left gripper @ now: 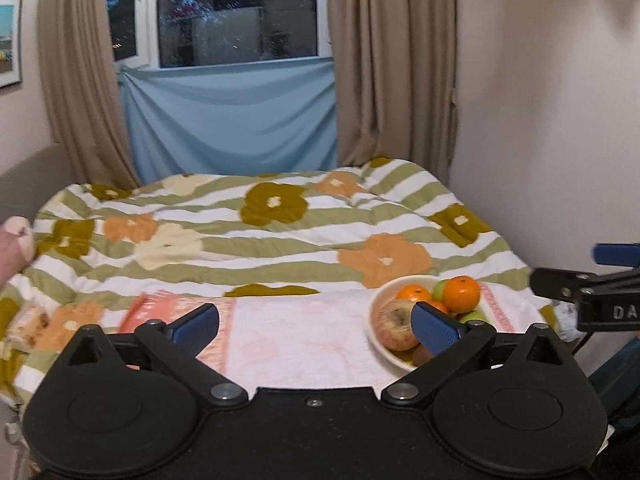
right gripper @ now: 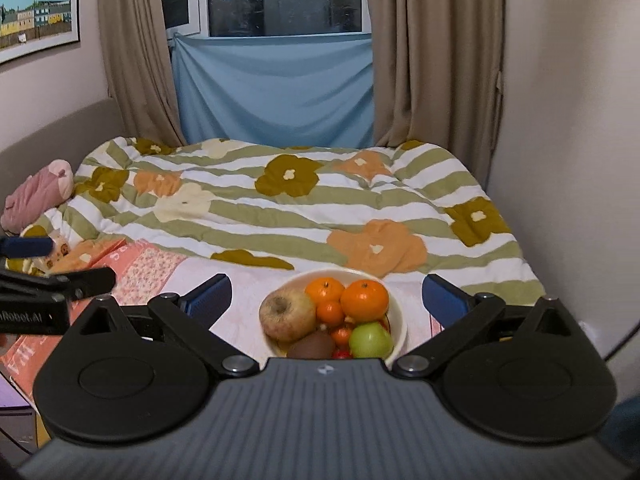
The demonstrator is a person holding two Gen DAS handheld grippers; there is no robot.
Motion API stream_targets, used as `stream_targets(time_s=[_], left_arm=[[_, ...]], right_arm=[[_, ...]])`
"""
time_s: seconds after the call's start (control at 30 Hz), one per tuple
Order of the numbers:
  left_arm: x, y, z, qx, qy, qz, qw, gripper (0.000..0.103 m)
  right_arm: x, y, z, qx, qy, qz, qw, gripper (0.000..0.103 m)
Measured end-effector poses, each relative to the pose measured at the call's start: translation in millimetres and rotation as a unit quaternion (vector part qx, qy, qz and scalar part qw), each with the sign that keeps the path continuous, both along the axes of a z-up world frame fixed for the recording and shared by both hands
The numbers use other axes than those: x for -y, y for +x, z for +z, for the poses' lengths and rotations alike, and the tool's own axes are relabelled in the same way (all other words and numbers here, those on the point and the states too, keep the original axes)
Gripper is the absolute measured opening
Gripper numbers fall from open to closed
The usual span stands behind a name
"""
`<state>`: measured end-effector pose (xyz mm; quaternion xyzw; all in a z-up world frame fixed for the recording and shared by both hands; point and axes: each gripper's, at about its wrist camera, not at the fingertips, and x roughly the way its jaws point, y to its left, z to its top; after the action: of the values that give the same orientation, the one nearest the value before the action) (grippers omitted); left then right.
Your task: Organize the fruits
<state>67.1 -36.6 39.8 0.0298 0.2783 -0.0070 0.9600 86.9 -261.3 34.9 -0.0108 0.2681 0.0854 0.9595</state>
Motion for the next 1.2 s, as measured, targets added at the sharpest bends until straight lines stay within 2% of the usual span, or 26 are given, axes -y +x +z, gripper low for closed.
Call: stream_targets(time_s=[0.33, 0.57, 1.2], left_arm=[[-29, -42, -5, -0.02, -0.009, 0.031, 0.9993, 0.103], [-33, -58, -5, -0.023, -0.015, 0.028, 0.9992, 0.103], [-28, -67, -2, -0.02, -0.017, 0.023, 0.9994, 0.103]], right_arm=[[-17, -55, -7, -0.03, -0.004, -0.038, 0.999, 0.103], [-24, -74, -8, -0.033, -0.007, -0.044, 0.998, 0.103], [-22, -76, -6, -0.035, -0.003, -0.056, 0.998, 0.103]])
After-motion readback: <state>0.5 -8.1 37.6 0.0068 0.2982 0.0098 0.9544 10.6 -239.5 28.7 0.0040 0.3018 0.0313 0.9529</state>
